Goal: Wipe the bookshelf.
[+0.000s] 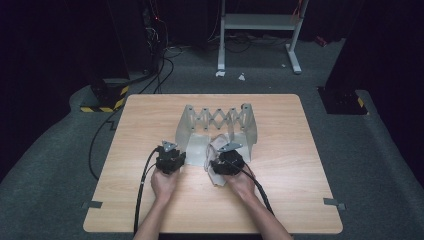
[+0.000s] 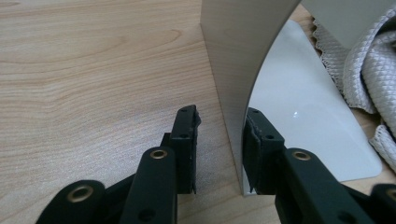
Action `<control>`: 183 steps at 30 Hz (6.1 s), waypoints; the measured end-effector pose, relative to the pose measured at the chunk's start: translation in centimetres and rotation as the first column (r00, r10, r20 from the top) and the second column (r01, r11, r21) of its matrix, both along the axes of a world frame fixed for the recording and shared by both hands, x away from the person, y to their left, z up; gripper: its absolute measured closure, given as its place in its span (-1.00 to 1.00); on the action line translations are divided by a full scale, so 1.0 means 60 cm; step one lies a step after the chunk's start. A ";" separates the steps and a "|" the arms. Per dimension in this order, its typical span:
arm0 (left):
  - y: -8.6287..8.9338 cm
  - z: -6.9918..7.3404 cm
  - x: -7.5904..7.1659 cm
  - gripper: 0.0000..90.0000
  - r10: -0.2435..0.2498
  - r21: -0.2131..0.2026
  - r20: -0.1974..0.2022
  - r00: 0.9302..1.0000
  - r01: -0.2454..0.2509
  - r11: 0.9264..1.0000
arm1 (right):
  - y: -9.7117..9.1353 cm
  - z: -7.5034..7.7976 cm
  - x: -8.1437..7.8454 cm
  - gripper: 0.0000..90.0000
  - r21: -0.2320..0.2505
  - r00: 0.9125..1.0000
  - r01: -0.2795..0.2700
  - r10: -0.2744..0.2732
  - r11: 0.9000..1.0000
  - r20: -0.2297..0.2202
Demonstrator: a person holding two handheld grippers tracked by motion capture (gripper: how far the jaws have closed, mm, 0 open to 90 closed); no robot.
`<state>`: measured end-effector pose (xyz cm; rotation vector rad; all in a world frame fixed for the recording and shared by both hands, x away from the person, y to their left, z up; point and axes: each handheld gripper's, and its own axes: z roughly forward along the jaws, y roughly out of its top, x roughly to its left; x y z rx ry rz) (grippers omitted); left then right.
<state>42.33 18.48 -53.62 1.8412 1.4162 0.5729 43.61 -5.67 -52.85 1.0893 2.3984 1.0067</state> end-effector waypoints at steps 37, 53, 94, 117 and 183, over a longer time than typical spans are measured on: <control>-0.003 0.000 -0.001 0.89 -0.024 -0.003 -0.001 1.000 0.024 1.000 | -0.087 0.086 0.011 0.79 0.038 0.949 0.287 -0.289 0.957 0.126; -0.004 0.000 -0.001 0.91 -0.023 0.009 0.002 1.000 0.023 1.000 | -0.093 0.162 0.017 0.79 0.195 0.954 0.228 -0.259 0.954 0.153; -0.002 0.000 -0.001 0.90 -0.031 0.004 -0.001 1.000 0.031 1.000 | -0.065 0.183 0.049 0.79 0.227 0.963 0.189 -0.226 0.956 0.150; -0.001 0.000 -0.001 0.90 -0.042 0.011 0.004 0.999 0.042 0.999 | -0.068 0.125 0.089 0.79 0.181 0.973 0.211 -0.225 0.961 0.056; 0.002 0.000 0.000 0.89 -0.047 -0.009 -0.002 0.999 0.047 0.999 | -0.054 0.021 0.114 0.78 0.058 0.969 0.246 -0.246 0.968 0.000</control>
